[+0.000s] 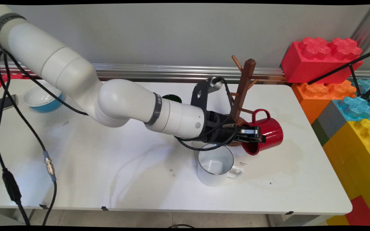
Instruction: Place the picked object on the table
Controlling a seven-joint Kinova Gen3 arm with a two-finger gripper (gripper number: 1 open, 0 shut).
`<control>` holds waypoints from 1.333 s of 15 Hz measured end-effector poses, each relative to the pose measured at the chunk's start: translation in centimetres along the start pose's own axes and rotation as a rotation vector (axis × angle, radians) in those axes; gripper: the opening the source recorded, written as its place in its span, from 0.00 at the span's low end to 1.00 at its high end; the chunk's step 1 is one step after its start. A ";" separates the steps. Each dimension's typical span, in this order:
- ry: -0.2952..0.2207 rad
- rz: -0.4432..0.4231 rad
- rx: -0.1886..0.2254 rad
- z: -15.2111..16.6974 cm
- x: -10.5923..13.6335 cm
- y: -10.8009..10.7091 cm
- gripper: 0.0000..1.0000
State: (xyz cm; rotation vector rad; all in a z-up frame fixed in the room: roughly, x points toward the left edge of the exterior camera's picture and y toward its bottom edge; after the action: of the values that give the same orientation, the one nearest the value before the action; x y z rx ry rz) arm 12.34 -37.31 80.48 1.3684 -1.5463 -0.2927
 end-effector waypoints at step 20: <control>-0.090 0.163 0.055 -7.0 2.9 7.7 0.00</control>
State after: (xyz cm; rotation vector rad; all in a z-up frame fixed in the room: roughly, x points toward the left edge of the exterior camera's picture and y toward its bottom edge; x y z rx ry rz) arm 13.63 -34.28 90.77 1.2770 -1.7411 -0.2150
